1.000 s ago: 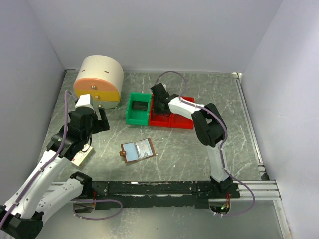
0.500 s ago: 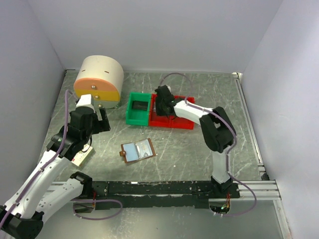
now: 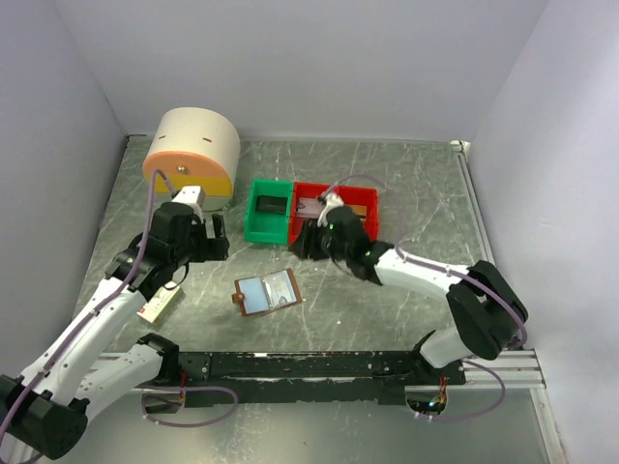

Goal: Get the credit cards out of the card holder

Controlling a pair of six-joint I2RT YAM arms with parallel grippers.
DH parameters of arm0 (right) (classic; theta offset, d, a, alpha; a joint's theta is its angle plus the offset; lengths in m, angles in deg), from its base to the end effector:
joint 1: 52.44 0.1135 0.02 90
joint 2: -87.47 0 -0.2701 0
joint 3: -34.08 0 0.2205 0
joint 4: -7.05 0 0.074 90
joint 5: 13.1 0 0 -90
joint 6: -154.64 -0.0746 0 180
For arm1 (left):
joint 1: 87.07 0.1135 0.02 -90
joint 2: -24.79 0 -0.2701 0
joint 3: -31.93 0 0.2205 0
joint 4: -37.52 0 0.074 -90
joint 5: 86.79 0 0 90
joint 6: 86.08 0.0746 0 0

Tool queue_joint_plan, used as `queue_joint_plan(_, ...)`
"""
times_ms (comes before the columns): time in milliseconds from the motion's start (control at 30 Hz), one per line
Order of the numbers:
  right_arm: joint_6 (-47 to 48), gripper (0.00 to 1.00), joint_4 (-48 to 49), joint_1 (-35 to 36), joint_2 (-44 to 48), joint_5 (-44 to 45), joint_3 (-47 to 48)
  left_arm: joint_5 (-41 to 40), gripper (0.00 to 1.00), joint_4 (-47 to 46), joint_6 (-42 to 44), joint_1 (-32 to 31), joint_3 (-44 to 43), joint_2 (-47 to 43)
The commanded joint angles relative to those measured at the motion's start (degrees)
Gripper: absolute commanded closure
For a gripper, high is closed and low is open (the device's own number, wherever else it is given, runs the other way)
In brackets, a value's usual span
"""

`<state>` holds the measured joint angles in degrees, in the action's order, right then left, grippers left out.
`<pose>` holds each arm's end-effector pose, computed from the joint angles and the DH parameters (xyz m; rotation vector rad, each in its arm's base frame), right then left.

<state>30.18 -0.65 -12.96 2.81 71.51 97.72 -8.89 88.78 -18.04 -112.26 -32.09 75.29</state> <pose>0.2508 0.2157 0.2321 -0.1571 2.1874 0.8633 0.1684 -0.0619 0.2835 -0.0528 2.2206 -0.2197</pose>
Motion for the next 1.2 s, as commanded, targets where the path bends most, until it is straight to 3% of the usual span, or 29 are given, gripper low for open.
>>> queue_joint_plan(0, -5.2, 0.56, 8.8, 6.9, 2.6, -3.6, -8.8, 14.8, 0.0, -4.3, 2.7, 0.4, 1.4, 3.3)
queue_joint_plan(67, -6.1, 0.56, 9.8, 8.7, 3.1, -2.9, -12.6, 21.3, 0.02, -5.1, -1.4, 0.3, 2.0, 6.1)
queue_joint_plan(200, -4.5, 0.58, 8.2, 9.2, 1.5, -3.7, -12.8, 31.5, 0.05, -16.0, -10.4, -1.5, 9.0, 7.2)
queue_joint_plan(300, -3.2, 0.59, 5.1, 9.2, 0.3, -2.8, -11.6, 29.4, 0.06, -19.7, -14.3, -5.7, 11.4, 7.9)
queue_joint_plan(500, -4.4, 0.66, 8.6, 9.3, -2.8, -5.3, -11.8, 26.8, 0.16, -22.0, -18.0, -9.7, 13.1, 12.3)
queue_joint_plan(733, -6.4, 0.75, 12.9, 9.5, -8.7, -8.3, -10.8, 24.8, 0.27, -26.1, -20.1, -10.7, 16.6, 16.4)
queue_joint_plan(900, -6.0, 0.8, 9.6, 9.5, -10.3, -6.3, -9.4, 25.6, 0.35, -30.5, -20.8, -10.9, 18.9, 19.8)
queue_joint_plan(1000, -5.4, 0.81, 7.7, 9.5, -10.3, -5.6, -8.9, 24.3, 0.45, -31.3, -21.5, -10.9, 20.1, 21.5)
queue_joint_plan(1167, -4.8, 0.83, 6.6, 9.5, -10.5, -6.4, -8.7, 23.5, 0.5, -34.2, -22.6, -11.0, 22.8, 21.6)
